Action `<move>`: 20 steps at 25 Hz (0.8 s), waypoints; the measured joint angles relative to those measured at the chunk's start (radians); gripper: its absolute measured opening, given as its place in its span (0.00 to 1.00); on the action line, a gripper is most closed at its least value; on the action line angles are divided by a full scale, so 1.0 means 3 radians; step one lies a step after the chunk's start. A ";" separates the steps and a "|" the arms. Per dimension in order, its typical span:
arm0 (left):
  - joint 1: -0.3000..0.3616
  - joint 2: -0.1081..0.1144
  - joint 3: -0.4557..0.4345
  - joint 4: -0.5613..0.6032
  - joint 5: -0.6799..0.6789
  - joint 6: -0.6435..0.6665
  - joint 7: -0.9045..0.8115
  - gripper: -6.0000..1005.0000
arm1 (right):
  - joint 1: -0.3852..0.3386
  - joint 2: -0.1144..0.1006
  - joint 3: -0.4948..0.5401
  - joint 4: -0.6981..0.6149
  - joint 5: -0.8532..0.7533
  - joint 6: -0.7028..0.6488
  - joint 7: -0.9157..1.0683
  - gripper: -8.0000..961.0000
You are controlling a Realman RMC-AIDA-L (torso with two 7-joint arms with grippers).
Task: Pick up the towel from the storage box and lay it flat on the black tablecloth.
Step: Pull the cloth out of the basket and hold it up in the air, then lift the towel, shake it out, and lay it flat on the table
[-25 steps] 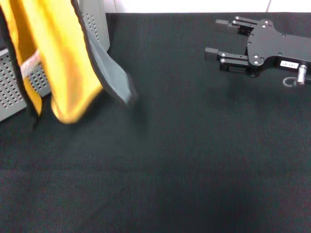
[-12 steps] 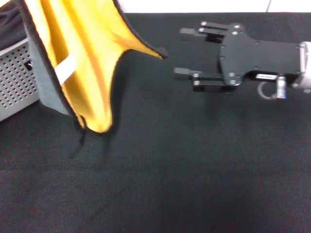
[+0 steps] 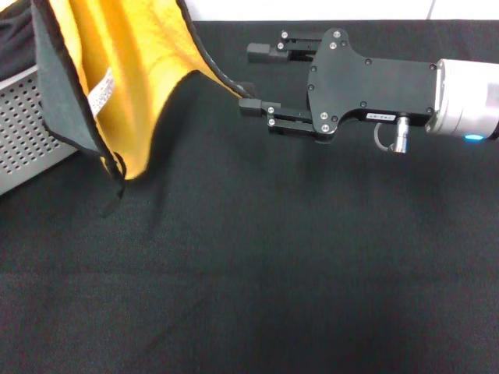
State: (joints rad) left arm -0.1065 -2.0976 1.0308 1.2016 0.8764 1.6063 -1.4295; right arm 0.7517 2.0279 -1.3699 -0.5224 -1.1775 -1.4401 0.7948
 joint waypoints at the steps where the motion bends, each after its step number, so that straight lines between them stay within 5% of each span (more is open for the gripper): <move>1: 0.0002 -0.0002 0.0000 -0.0004 -0.0001 0.0012 0.0000 0.04 | -0.0006 0.0000 -0.0015 -0.0025 0.0001 0.0005 0.0000 0.62; 4: 0.0003 -0.0002 0.0000 -0.0008 -0.0001 0.0013 0.0000 0.04 | -0.0012 0.0000 -0.0034 -0.0053 0.0003 0.0018 -0.0002 0.62; 20: 0.0016 0.0001 -0.0019 -0.0104 -0.0011 0.0146 0.0000 0.04 | -0.0030 0.0000 -0.0140 -0.0132 0.0093 0.0178 -0.0087 0.07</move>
State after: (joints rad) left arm -0.1016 -2.0973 1.0252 1.1704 0.8730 1.6499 -1.4296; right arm 0.7426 2.0279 -1.4120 -0.5619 -1.1496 -1.3866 0.7687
